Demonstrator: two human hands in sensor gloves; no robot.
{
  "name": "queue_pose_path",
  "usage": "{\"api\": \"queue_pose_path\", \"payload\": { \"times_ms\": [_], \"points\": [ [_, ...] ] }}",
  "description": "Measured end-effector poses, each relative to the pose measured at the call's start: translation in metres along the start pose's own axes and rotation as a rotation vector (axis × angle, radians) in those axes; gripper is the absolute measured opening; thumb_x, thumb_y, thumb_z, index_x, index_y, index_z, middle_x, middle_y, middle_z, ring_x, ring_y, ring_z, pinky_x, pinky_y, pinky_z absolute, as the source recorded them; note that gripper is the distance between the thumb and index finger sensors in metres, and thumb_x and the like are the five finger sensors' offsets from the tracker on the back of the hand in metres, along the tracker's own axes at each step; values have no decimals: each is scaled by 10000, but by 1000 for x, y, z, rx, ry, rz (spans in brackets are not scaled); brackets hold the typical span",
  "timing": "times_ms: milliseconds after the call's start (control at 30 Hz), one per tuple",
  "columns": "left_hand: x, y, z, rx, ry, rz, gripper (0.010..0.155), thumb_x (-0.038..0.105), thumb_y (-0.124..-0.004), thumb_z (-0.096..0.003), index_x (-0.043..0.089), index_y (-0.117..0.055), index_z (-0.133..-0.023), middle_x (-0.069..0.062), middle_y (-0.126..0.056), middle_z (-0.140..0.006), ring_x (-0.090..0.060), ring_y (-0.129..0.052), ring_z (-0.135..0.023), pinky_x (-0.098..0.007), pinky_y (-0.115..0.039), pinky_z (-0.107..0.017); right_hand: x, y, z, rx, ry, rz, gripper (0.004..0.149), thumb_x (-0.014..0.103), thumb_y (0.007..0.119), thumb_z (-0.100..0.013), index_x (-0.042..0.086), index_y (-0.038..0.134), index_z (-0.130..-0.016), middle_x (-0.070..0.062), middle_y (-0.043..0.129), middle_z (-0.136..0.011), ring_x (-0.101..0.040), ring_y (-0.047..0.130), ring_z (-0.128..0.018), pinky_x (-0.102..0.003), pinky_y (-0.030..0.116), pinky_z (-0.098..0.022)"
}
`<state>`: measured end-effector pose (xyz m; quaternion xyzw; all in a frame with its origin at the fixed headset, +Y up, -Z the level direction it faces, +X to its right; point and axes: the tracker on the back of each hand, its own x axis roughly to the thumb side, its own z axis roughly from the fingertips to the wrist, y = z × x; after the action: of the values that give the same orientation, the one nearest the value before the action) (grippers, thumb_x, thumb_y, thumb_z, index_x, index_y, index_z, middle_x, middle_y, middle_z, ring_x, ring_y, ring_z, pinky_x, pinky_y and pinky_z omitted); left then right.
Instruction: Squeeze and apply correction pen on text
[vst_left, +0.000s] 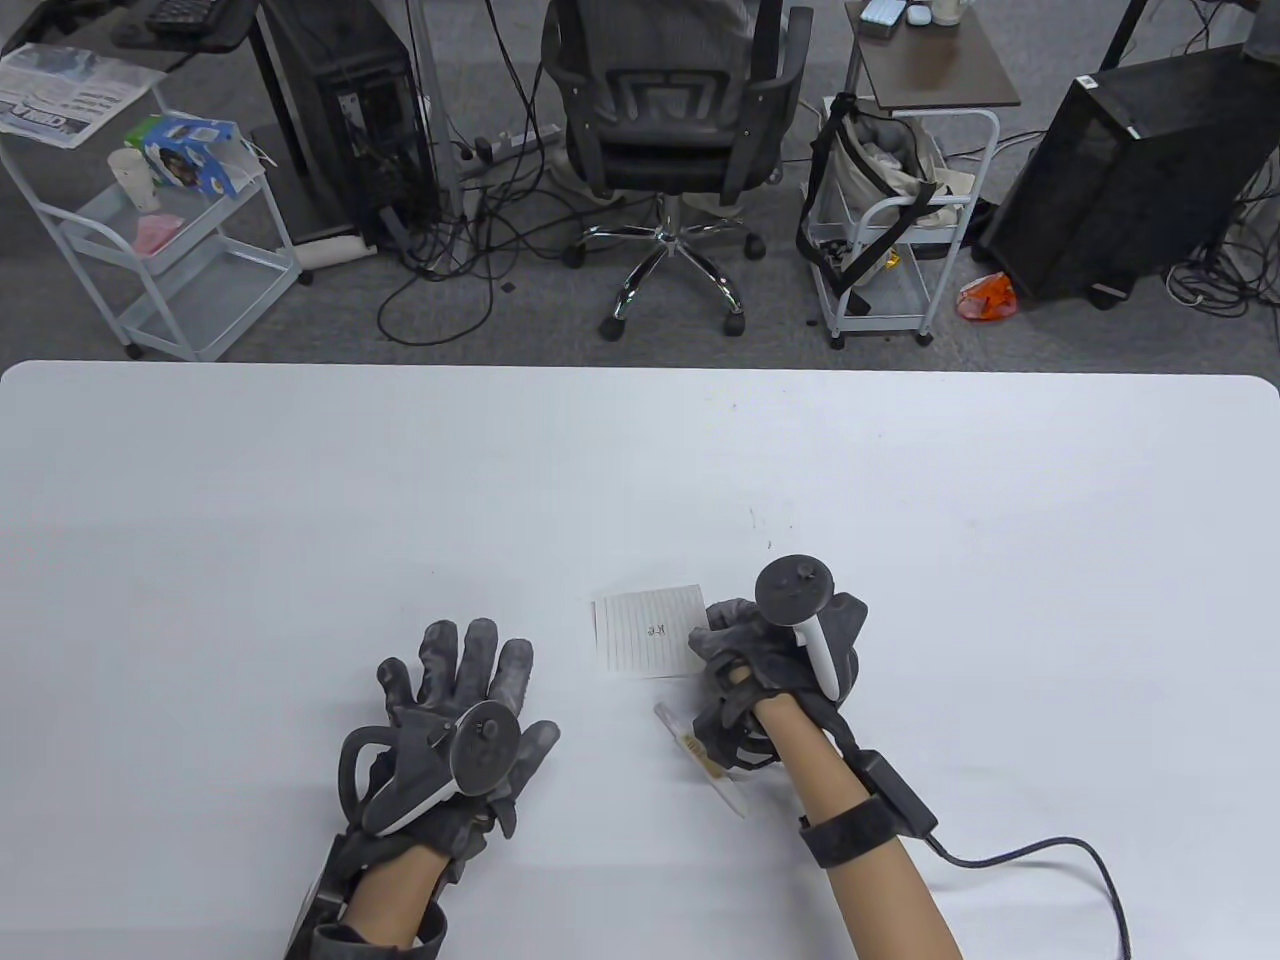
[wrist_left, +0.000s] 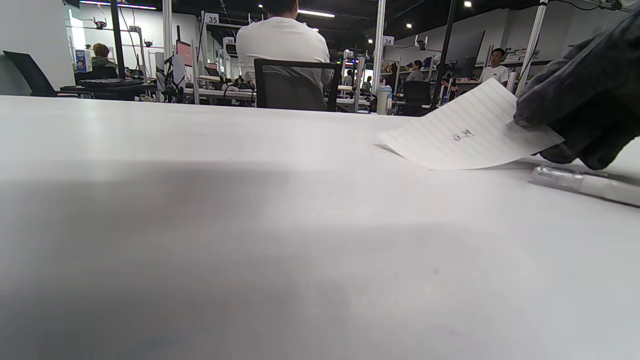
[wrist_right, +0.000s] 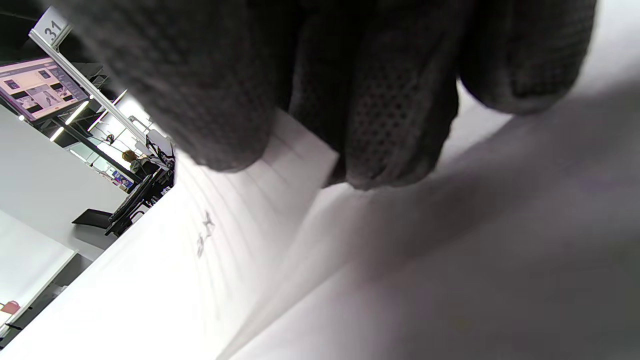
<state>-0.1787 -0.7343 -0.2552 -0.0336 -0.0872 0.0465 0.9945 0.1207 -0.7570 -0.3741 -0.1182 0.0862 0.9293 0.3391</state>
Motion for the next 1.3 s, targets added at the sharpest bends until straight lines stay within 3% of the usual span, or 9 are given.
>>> {"api": "queue_pose_path", "payload": {
  "times_ms": [133, 300, 433, 667, 833, 1133, 1300],
  "points": [
    [0, 0, 0, 2, 2, 1, 817, 726, -517, -422, 328, -305, -1103, -43, -243, -1219, -433, -241, -1122, -744, -284, -688, 4, -3, 4, -59, -43, 106, 589, 463, 935, -356, 149, 820, -841, -112, 989, -748, -351, 996, -566, -526, 772, -510],
    [0, 0, 0, 1, 0, 1, 817, 726, -517, -423, 329, -303, -1104, -41, -240, -1220, -433, -240, -1122, -744, -284, -689, 12, -14, 12, -192, -133, 342, 776, 557, 866, -379, 159, 610, -994, -151, 713, -1029, -439, 745, -885, -583, 620, -663],
    [0, 1, 0, 2, -2, 0, 817, 726, -517, -422, 329, -302, -1104, -39, -240, -1220, -433, -240, -1122, -744, -284, -690, 15, -26, 26, -277, -247, 404, 816, 625, 786, -400, 215, 490, -1040, -125, 505, -1141, -446, 542, -1008, -609, 527, -721],
    [1, 1, 1, 15, -13, -11, 817, 726, -517, -422, 330, -302, -1104, -38, -239, -1220, -431, -240, -1123, -744, -284, -690, 15, -47, 71, -413, -521, 581, 802, 678, 704, -415, 266, 448, -1054, -88, 404, -1181, -408, 404, -1065, -628, 450, -750],
    [2, 1, 1, 19, -16, -18, 817, 727, -517, -421, 331, -301, -1103, -37, -239, -1220, -431, -240, -1123, -744, -285, -690, 0, -42, 96, -392, -612, 633, 804, 693, 692, -416, 268, 456, -1056, -96, 406, -1186, -417, 413, -1065, -632, 452, -750],
    [2, 0, 2, 20, -5, -22, 817, 726, -518, -421, 328, -304, -1102, -41, -241, -1218, -431, -242, -1122, -744, -285, -689, -6, -33, 120, -254, -628, 618, 807, 675, 738, -408, 236, 510, -1045, -124, 519, -1155, -438, 518, -1033, -624, 507, -735],
    [2, 0, 2, 11, -7, -26, 818, 726, -518, -421, 329, -304, -1103, -40, -241, -1219, -433, -242, -1121, -744, -286, -689, -2, -20, 124, -154, -629, 652, 746, 650, 792, -393, 202, 671, -977, -102, 761, -1040, -416, 762, -911, -579, 639, -680]
  ]
}}
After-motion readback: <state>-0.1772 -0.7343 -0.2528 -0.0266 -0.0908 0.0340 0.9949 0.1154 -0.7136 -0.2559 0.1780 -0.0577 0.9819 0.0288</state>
